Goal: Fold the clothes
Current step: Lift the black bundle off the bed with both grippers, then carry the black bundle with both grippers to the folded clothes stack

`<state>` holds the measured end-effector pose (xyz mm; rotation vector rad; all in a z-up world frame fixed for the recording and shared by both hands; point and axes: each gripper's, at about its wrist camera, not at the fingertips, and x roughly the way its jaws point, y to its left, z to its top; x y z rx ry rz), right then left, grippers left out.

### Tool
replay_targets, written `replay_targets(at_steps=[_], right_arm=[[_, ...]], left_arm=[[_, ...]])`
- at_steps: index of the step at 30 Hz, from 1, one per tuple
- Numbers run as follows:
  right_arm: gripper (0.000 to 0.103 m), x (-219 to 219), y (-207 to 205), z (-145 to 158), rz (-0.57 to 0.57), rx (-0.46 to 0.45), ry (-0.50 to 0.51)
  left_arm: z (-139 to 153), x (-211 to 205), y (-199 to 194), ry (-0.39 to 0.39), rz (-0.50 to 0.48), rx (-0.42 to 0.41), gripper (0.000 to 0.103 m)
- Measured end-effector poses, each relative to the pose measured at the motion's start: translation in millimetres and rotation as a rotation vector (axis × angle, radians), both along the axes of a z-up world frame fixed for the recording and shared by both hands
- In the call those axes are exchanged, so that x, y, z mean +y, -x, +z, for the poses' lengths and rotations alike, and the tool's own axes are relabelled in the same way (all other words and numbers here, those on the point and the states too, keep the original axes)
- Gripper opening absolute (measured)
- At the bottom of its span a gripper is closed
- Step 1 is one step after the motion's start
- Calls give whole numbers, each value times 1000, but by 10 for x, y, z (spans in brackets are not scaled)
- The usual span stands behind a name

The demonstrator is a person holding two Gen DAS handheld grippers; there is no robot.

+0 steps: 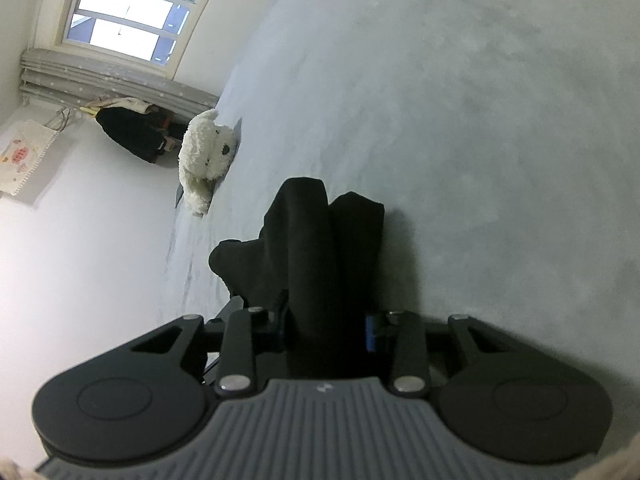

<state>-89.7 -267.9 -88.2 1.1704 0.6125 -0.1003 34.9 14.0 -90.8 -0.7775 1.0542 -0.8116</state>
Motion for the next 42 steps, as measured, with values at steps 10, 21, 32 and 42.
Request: replay_targets(at_steps=[10, 21, 32, 42], right_arm=[[34, -60, 75, 207, -3, -57, 10], [33, -298, 199, 490, -65, -101, 19], [33, -649, 149, 865, -114, -139, 96], [33, -1403, 147, 1234, -207, -163, 203]], left_arm=[[364, -204, -28, -49, -23, -54, 17], [775, -564, 23, -94, -76, -86, 17], [995, -1092, 45, -60, -142, -82, 17], [1279, -2113, 31, 1, -226, -107, 17]])
